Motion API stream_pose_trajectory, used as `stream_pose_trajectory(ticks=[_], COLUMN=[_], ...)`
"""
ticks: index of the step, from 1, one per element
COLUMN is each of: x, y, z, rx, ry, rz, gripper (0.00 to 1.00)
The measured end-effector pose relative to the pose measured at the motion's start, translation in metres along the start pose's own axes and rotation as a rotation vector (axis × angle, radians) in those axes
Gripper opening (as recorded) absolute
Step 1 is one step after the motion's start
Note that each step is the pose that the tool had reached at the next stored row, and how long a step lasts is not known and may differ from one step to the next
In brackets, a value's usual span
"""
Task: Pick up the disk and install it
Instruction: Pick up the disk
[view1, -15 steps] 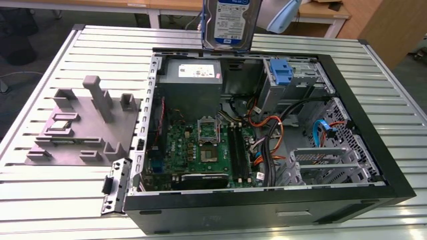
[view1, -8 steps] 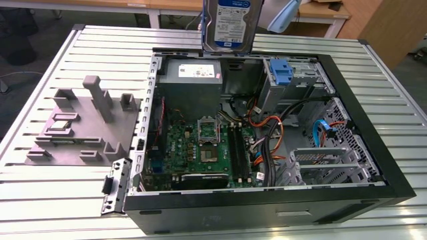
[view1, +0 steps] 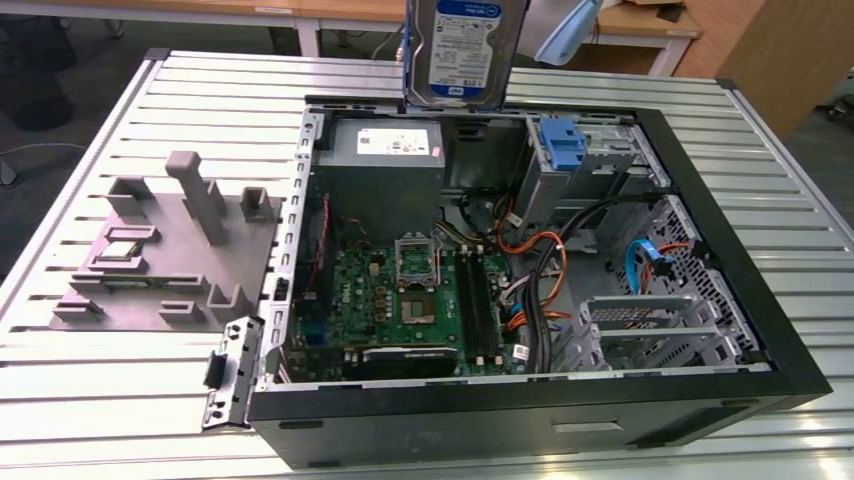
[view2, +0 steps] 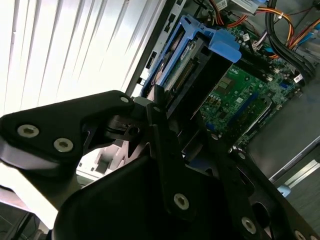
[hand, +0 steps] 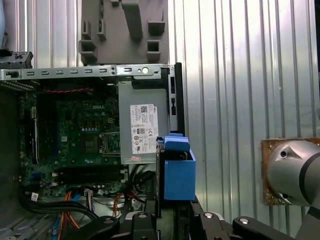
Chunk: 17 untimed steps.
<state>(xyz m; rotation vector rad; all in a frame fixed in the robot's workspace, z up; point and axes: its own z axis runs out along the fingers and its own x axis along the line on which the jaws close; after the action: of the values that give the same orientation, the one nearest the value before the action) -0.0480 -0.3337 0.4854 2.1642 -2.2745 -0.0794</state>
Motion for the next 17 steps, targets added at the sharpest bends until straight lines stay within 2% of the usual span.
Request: stream_pose_trajectory(ticks=[10, 17], x=[0.009, 0.0112], y=[-0.0004, -0.0006], z=[-0.0001, -0.0002], rx=[0.0001, 0.0], ry=[-0.0001, 0.0001], rz=[0.0, 0.0], gripper=[0.35, 0.35])
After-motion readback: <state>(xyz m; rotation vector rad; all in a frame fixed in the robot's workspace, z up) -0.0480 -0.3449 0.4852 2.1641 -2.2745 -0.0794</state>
